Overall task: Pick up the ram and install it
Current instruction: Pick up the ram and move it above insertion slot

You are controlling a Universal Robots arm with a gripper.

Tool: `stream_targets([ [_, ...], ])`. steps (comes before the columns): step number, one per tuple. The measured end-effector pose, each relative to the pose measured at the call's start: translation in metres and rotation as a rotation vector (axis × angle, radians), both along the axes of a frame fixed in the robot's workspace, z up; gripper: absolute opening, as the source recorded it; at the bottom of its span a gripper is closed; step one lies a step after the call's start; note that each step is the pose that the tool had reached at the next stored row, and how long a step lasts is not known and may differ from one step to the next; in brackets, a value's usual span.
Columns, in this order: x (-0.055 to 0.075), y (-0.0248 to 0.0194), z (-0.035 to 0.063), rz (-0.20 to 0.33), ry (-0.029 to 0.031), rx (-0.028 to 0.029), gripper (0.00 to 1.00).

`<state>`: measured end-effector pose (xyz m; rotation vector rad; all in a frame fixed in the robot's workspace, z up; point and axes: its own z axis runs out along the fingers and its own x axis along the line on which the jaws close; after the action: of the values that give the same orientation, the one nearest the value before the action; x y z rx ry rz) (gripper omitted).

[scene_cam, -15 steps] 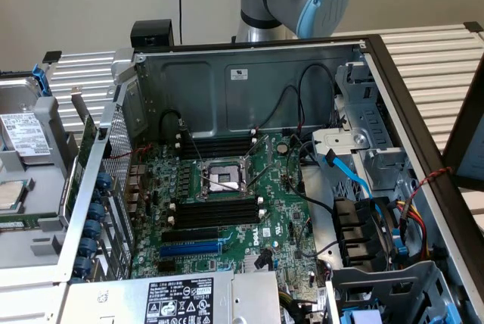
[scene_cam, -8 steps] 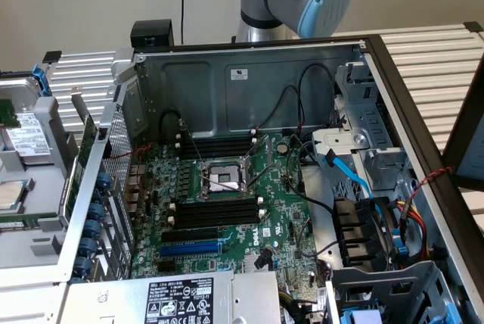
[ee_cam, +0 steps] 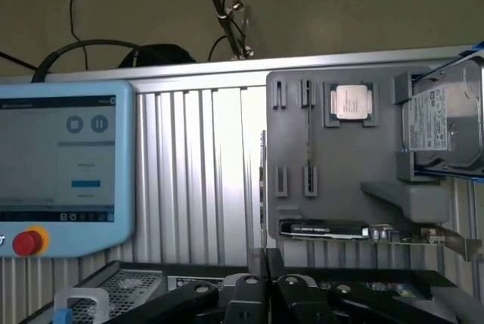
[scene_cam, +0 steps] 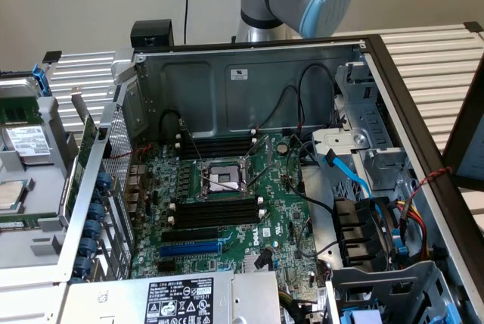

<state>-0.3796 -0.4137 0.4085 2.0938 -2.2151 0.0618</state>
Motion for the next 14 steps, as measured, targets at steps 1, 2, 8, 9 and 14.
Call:
stream_targets([
  [1, 0.004, 0.0000, 0.0000, 0.000, 0.0000, 0.0000, 0.12],
  [2, 0.008, 0.0000, 0.0000, 0.000, 0.0000, 0.0000, 0.12],
  [8, 0.030, 0.0000, 0.0000, 0.000, -0.0001, 0.0000, 0.12],
  [9, 0.034, 0.0000, 0.0000, 0.000, 0.0000, 0.0000, 0.12],
  [14, 0.053, 0.0000, -0.0001, 0.000, -0.0001, 0.0000, 0.12],
])
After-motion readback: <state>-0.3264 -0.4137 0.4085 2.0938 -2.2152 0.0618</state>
